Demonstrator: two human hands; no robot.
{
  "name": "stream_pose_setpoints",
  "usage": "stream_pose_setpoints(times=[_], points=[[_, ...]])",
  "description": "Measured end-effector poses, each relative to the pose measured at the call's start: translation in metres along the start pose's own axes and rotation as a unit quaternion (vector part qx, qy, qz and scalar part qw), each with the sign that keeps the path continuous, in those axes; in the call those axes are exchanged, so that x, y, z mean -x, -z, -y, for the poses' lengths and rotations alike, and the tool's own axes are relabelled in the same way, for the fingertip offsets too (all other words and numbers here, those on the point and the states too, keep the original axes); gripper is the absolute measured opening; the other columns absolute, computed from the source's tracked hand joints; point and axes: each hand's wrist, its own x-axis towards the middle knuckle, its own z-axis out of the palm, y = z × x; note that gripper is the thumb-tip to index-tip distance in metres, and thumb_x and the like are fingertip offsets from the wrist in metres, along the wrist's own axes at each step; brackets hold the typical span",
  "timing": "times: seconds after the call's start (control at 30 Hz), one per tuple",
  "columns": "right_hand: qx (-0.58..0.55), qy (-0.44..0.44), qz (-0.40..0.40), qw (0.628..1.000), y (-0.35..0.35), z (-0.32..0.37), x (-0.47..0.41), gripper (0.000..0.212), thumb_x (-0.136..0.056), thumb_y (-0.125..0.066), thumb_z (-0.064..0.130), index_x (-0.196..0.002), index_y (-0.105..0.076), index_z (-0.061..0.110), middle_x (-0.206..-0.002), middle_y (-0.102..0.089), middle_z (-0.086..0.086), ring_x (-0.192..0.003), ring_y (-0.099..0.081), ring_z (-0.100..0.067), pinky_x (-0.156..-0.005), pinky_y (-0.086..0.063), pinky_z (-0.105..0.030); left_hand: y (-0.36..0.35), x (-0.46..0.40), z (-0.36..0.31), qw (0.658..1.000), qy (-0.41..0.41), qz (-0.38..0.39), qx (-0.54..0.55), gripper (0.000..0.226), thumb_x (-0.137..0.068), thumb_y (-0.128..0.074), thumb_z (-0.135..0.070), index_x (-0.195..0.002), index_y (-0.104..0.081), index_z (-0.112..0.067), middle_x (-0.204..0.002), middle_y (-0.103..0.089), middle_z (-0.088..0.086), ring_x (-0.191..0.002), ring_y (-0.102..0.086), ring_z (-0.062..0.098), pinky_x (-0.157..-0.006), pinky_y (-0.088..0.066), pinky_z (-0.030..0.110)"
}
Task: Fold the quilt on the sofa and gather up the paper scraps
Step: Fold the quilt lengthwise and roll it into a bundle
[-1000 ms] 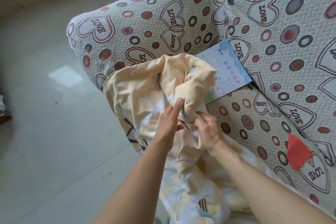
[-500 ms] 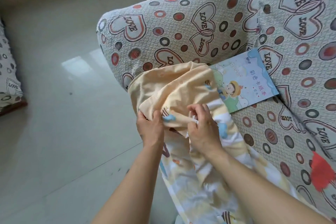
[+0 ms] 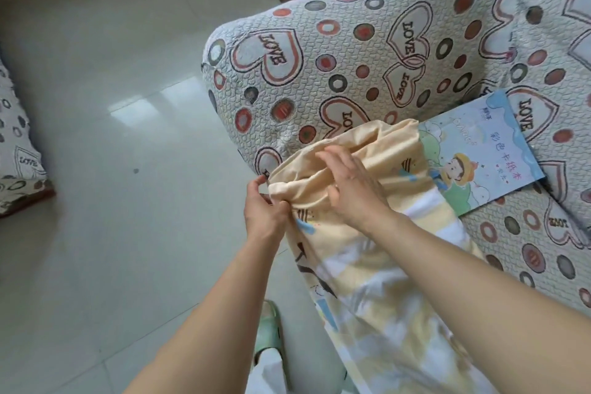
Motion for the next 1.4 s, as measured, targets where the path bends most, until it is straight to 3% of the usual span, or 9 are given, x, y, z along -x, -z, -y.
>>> stream_pose_setpoints(times=[0.13, 0.23, 0.4, 0.53, 0.63, 0.77, 0.87, 1.23, 1.4], points=[[0.068, -0.072, 0.050, 0.994, -0.006, 0.004, -0.022, 0.082, -0.082, -0.064, 0.013, -0.147, -0.015, 0.027, -0.156, -0.012, 0.004, -0.128, -0.043, -0.025, -0.098, -0.041, -0.040, 0.001, -0.012, -0.001, 0.997, 0.040, 0.061, -0.025, 0.049, -0.073, -0.066, -0.003, -0.113, -0.046, -0.025, -0.084, -0.062, 0.004, -0.082, -0.064, 0.027, -0.082, -0.056, 0.042], [0.121, -0.089, 0.048, 0.987, -0.007, 0.006, -0.027, 0.086, -0.079, -0.065, 0.013, -0.147, -0.012, 0.022, -0.148, -0.031, -0.005, -0.113, -0.056, -0.029, -0.088, -0.044, -0.038, 0.007, -0.016, 0.005, 0.991, 0.033, 0.104, -0.075, 0.031, -0.075, -0.070, -0.013, -0.100, -0.056, -0.023, -0.080, -0.064, 0.001, -0.077, -0.063, 0.024, -0.077, -0.056, 0.039], [0.163, -0.065, 0.062, 0.983, -0.004, -0.002, -0.026, 0.029, -0.090, -0.049, 0.014, -0.115, -0.052, 0.026, -0.117, -0.058, -0.002, -0.101, -0.059, -0.028, -0.082, -0.047, -0.037, 0.009, -0.012, -0.005, 0.962, -0.159, 0.100, -0.199, 0.011, -0.073, -0.064, -0.028, -0.071, -0.057, -0.021, -0.083, -0.053, -0.001, -0.083, -0.053, 0.023, -0.069, -0.041, 0.029], [0.099, -0.017, 0.010, 0.995, 0.003, -0.019, -0.025, 0.017, -0.086, -0.053, 0.018, -0.102, -0.059, 0.021, -0.119, -0.047, 0.003, -0.096, -0.059, -0.026, -0.062, -0.041, -0.031, 0.000, -0.001, -0.024, 0.964, -0.203, 0.126, -0.114, 0.009, -0.075, -0.059, -0.021, -0.077, -0.050, -0.023, -0.070, -0.052, -0.009, -0.066, -0.048, 0.012, -0.067, -0.046, 0.040], [0.039, 0.054, 0.007, 0.998, 0.017, -0.026, -0.027, 0.026, -0.084, -0.053, 0.018, -0.109, -0.055, 0.026, -0.131, -0.047, 0.012, -0.093, -0.063, -0.025, -0.067, -0.050, -0.035, -0.005, -0.002, -0.035, 0.973, -0.191, 0.114, -0.062, 0.017, -0.075, -0.058, -0.018, -0.074, -0.042, -0.022, -0.062, -0.042, -0.013, -0.059, -0.038, 0.007, -0.059, -0.040, 0.037], [0.074, -0.007, 0.008, 0.997, 0.041, -0.042, -0.025, 0.009, -0.092, -0.040, 0.017, -0.093, -0.037, 0.025, -0.084, -0.057, 0.005, -0.074, -0.058, -0.031, -0.062, -0.044, -0.038, -0.020, 0.005, -0.055, 0.966, -0.203, 0.131, -0.090, 0.011, -0.075, -0.060, -0.025, -0.082, -0.053, -0.020, -0.067, -0.053, -0.008, -0.064, -0.050, 0.012, -0.064, -0.047, 0.039], [0.135, -0.024, -0.043, 0.990, 0.072, -0.055, -0.027, 0.009, -0.097, -0.033, 0.013, -0.096, -0.037, 0.020, -0.081, -0.054, -0.001, -0.064, -0.050, -0.031, -0.055, -0.032, -0.035, -0.040, 0.009, -0.087, 0.953, -0.205, 0.138, -0.178, 0.019, -0.077, -0.062, -0.037, -0.089, -0.055, -0.024, -0.079, -0.064, -0.005, -0.081, -0.061, 0.020, -0.072, -0.051, 0.039], [0.139, -0.094, -0.224, 0.960, 0.134, -0.104, -0.043, 0.002, -0.095, -0.045, 0.012, -0.097, -0.045, 0.013, -0.090, -0.059, -0.009, -0.074, -0.056, -0.033, -0.056, -0.032, -0.034, -0.097, 0.009, -0.150, 0.957, -0.208, 0.129, -0.154, 0.024, -0.083, -0.065, -0.046, -0.083, -0.065, -0.022, -0.073, -0.067, -0.005, -0.073, -0.064, 0.021, -0.066, -0.050, 0.036], [0.084, -0.184, -0.178, 0.963, 0.119, -0.112, -0.049, 0.008, -0.094, -0.045, 0.010, -0.100, -0.046, 0.014, -0.104, -0.060, -0.010, -0.093, -0.055, -0.032, -0.065, -0.032, -0.034, -0.103, -0.003, -0.145, 0.955, -0.157, 0.164, -0.192, 0.022, -0.080, -0.070, -0.046, -0.089, -0.062, -0.028, -0.087, -0.070, -0.003, -0.086, -0.066, 0.022, -0.080, -0.055, 0.040]])
